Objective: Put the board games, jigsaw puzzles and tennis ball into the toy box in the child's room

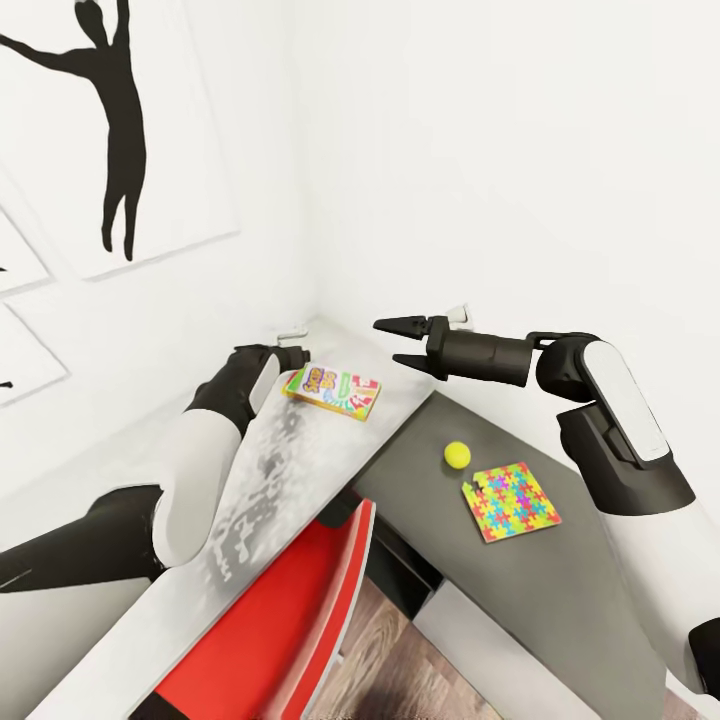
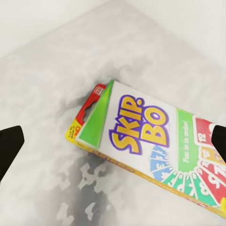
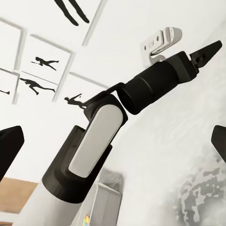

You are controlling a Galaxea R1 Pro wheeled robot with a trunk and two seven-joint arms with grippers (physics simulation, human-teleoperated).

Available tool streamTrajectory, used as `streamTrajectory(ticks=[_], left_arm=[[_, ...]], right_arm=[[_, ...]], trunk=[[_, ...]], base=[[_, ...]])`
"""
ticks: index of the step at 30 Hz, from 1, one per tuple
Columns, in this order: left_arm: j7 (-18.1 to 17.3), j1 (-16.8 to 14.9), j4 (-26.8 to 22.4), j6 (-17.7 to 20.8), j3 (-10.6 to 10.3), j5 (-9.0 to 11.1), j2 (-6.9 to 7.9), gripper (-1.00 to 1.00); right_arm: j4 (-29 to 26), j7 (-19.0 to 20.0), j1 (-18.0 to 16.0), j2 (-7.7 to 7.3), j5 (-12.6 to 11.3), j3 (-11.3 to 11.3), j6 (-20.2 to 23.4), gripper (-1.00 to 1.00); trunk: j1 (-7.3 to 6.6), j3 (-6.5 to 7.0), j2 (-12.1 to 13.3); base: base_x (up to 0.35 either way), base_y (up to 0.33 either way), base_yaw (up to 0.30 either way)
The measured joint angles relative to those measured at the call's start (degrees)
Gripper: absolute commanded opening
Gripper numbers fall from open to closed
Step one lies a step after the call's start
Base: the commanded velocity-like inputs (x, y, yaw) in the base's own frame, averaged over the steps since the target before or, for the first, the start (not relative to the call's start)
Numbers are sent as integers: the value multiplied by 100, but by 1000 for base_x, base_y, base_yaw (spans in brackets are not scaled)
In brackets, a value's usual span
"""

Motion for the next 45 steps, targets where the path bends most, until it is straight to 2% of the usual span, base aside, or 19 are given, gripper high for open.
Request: streamTrajectory(ticks=[4,10,45], left_arm=[[-28,0,1,-227,-327,17,0,100],[-71,-1,22,-355,-493,51,0,100],[-197,-1,22,-412,-537,55,0,100]], right_arm=[[-2,-17,0,0,0,-1,0,100],[-3,-23,0,-2,-2,-7,11,100],[-4,-16,0,-9,-9,-10,16,100]], trunk=[[0,-38,0],[0,-95,0],[0,-425,-1]], base=[[0,0,0],[0,0,0],[0,0,0]])
